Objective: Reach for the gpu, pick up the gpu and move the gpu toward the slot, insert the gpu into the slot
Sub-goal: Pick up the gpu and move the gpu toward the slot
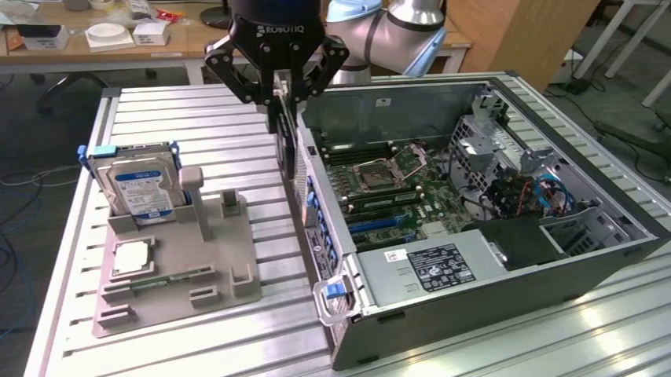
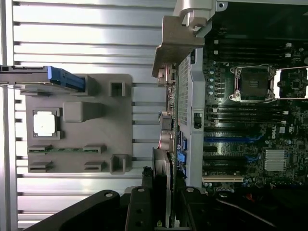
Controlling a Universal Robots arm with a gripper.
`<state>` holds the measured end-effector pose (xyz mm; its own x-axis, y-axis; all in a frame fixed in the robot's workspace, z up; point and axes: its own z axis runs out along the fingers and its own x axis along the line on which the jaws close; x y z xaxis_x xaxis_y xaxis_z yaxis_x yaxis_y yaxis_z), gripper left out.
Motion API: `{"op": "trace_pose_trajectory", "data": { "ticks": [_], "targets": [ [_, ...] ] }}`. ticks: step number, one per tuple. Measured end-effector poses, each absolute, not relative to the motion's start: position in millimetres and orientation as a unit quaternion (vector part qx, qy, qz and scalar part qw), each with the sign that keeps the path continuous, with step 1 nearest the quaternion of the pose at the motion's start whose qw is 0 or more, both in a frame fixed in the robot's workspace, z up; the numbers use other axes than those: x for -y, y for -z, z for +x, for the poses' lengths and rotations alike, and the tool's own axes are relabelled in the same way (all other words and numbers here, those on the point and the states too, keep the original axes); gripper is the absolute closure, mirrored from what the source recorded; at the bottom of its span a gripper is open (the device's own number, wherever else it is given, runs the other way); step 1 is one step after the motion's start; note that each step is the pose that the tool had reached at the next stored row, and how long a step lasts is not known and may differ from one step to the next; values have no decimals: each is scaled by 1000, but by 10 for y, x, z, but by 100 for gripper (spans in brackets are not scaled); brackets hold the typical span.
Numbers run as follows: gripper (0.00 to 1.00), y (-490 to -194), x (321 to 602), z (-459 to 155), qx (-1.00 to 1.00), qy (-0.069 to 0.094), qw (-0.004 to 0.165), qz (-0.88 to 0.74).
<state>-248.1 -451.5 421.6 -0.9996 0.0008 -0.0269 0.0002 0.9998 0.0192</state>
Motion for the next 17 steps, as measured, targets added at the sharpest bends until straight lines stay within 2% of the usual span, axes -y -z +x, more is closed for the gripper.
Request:
{"op": "trace_pose_trajectory", "data": {
  "ticks": [17],
  "targets": [
    [73,-4215,4515,-2342,-1000,-10,13,0]
  ]
}}
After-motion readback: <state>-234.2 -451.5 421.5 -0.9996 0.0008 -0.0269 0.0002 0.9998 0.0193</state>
